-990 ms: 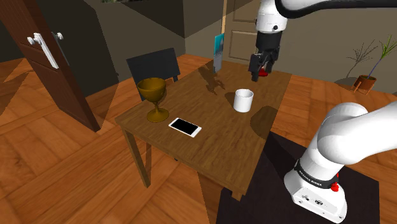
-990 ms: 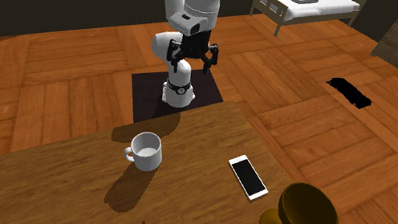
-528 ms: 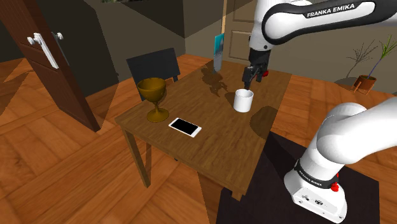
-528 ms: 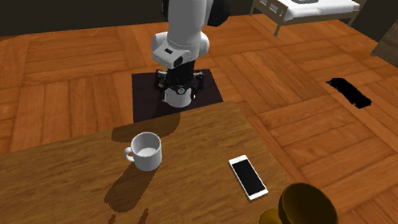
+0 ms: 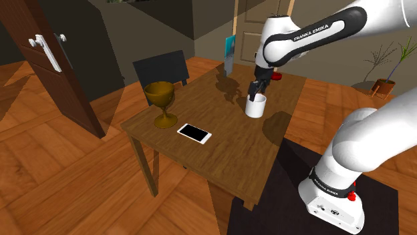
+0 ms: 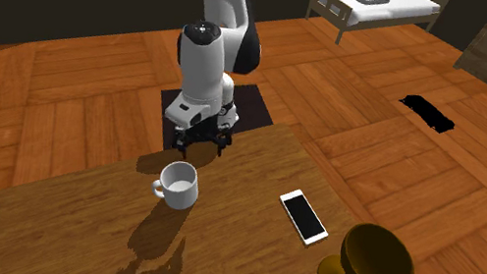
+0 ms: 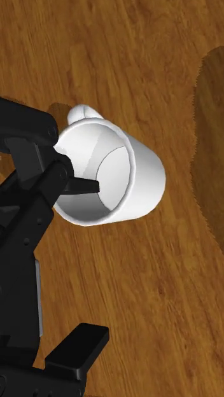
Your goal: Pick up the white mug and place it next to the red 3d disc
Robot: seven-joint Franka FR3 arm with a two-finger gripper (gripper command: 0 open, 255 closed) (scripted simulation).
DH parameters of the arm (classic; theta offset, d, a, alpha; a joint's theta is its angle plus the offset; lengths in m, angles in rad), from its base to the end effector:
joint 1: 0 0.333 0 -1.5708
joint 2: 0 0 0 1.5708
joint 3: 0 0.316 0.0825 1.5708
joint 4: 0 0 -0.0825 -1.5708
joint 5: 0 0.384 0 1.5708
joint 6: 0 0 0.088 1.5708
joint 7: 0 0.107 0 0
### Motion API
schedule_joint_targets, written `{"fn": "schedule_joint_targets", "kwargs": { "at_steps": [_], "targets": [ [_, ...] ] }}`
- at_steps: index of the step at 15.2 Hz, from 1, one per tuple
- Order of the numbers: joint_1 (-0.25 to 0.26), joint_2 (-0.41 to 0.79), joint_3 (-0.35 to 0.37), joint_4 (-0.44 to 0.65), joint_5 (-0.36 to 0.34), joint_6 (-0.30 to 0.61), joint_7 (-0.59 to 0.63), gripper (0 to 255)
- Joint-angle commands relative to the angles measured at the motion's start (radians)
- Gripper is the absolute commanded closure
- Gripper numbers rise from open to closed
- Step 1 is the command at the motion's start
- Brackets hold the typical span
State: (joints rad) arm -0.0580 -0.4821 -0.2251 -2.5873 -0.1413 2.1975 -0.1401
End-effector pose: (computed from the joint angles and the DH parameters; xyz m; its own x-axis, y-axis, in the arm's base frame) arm 0.3809 -0.1154 0.4234 0.9957 -0.0429 0.0817 -0.0454 -0.9985 0.0290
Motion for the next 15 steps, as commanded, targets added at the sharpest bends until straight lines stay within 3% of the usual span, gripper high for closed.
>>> {"fn": "schedule_joint_targets", "kwargs": {
  "at_steps": [1,3,10,15],
  "targets": [
    [0.005,0.071,-0.032,0.003,0.009,0.087,-0.04,0],
    [0.014,0.145,-0.064,0.016,0.028,0.162,-0.084,0],
    [0.023,0.226,-0.078,-0.016,0.046,0.274,-0.099,0],
    [0.023,0.234,-0.079,-0.018,0.048,0.283,-0.1,0]
  ]
}}
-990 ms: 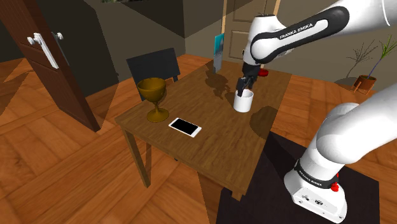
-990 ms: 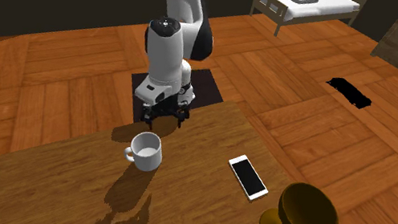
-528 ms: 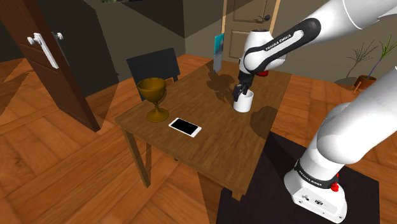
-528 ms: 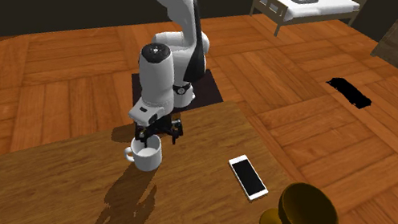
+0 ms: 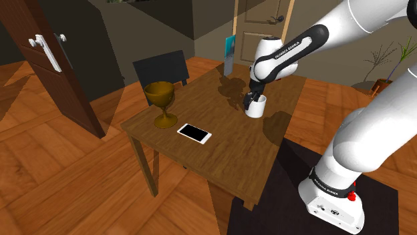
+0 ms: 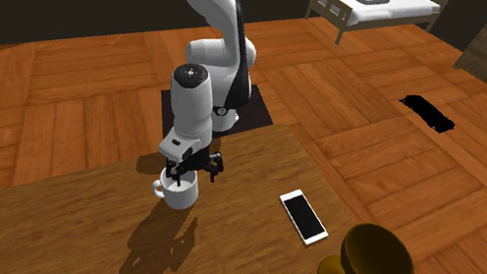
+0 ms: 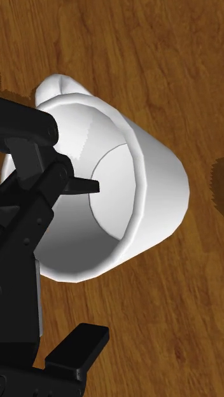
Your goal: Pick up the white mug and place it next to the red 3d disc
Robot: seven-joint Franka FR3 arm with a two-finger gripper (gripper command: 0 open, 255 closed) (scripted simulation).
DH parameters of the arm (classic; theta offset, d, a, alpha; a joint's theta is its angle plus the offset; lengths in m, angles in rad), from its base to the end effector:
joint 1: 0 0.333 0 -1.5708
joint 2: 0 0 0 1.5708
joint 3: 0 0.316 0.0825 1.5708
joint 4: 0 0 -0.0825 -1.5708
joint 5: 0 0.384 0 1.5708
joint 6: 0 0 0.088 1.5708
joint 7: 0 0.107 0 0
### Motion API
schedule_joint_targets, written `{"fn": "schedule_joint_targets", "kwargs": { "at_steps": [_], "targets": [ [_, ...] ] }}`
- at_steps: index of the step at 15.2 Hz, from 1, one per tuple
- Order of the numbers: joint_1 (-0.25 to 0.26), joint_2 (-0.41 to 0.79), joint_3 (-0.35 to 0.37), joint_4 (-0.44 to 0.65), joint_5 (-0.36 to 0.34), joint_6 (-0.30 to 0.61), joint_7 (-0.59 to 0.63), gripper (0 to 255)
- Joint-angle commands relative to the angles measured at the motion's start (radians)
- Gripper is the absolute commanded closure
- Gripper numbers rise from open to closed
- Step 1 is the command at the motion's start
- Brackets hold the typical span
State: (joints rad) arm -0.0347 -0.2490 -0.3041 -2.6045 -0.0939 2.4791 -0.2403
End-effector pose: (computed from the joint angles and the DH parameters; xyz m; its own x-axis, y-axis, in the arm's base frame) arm 0.4092 -0.1408 0.3465 0.9933 -0.0218 0.1137 -0.0242 -0.9995 0.0196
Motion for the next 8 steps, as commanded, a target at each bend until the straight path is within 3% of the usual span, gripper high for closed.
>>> {"fn": "schedule_joint_targets", "kwargs": {
  "at_steps": [1,4,5,8],
  "targets": [
    [0.0,0.001,0.0,-0.001,0.0,0.001,0.0,0],
    [0.0,0.001,0.0,-0.001,0.0,0.001,0.0,0],
    [0.0,0.001,0.0,-0.001,0.0,0.001,0.0,255],
    [0.0,0.001,0.0,-0.001,0.0,0.001,0.0,255]
  ]
}}
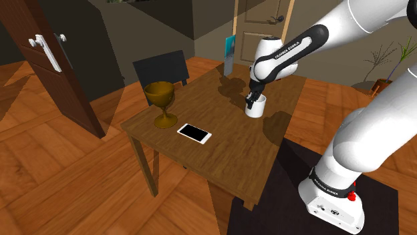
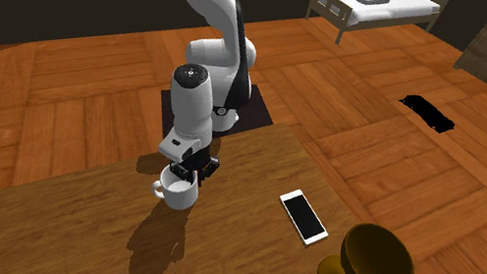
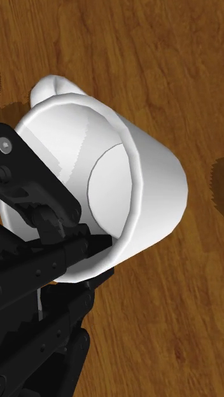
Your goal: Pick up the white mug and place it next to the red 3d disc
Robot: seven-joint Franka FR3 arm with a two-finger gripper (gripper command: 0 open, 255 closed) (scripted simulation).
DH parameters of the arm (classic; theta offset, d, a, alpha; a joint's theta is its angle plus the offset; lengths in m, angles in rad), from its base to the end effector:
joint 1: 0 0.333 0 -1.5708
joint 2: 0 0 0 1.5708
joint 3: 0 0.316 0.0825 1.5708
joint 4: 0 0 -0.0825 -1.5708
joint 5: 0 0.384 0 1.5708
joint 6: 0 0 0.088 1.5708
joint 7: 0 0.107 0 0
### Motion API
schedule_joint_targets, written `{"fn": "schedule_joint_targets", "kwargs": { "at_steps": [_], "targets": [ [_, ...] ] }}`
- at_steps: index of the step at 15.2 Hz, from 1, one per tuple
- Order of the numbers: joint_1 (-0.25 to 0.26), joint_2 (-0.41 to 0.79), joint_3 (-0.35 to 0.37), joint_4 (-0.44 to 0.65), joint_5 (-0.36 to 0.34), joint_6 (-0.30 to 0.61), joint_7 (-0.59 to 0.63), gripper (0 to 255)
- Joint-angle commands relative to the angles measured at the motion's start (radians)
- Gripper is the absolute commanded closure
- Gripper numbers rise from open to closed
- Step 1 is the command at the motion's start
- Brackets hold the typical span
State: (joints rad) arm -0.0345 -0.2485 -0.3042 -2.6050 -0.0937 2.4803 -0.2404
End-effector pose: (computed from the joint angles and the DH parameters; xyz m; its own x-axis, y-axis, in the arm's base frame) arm 0.4092 -0.1408 0.3462 0.9933 -0.0217 0.1139 -0.0241 -0.9995 0.0196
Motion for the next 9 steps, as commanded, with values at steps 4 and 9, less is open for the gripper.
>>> {"fn": "schedule_joint_targets", "kwargs": {
  "at_steps": [4,9],
  "targets": [
    [0.0,0.0,0.0,0.0,0.0,0.0,0.0,255],
    [-0.003,-0.031,0.006,0.017,-0.007,-0.048,0.006,255]
  ]
}}
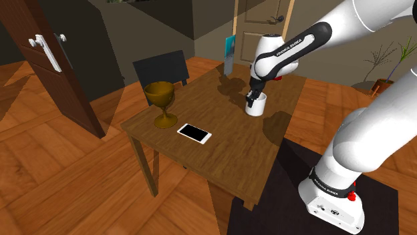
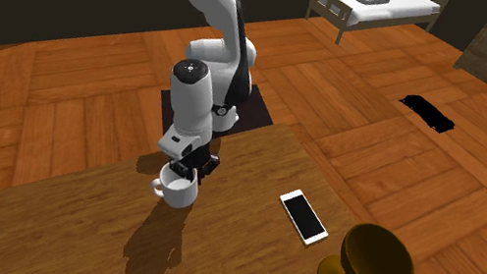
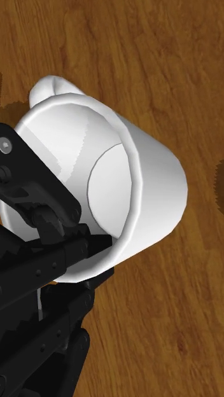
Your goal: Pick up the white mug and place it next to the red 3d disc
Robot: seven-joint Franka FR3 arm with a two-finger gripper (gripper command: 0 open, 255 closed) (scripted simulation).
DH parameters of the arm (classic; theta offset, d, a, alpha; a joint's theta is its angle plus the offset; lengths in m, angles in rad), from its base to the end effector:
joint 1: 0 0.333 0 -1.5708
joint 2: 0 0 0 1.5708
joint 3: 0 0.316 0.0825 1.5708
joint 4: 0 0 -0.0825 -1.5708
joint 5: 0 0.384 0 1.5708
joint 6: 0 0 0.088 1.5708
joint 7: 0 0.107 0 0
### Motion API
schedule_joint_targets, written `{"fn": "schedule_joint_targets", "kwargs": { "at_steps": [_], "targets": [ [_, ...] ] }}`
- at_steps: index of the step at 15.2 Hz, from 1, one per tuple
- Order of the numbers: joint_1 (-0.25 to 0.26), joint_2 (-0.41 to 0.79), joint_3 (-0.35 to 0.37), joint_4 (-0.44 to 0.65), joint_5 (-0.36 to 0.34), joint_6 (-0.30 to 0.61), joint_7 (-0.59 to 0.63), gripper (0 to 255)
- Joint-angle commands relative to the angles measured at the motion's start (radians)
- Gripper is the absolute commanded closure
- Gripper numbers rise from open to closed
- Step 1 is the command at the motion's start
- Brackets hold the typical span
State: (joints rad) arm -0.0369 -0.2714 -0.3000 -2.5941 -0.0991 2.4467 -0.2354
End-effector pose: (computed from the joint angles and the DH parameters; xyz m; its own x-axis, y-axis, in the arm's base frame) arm 0.4090 -0.1406 0.3571 0.9933 -0.0218 0.1137 -0.0242 -0.9995 0.0195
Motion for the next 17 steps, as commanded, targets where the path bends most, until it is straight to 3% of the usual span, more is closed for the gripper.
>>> {"fn": "schedule_joint_targets", "kwargs": {
  "at_steps": [1,17],
  "targets": [
    [-0.002,-0.018,0.003,0.012,-0.004,-0.03,0.003,255],
    [-0.007,-0.135,0.031,0.141,-0.014,-0.274,0.019,255]
  ]
}}
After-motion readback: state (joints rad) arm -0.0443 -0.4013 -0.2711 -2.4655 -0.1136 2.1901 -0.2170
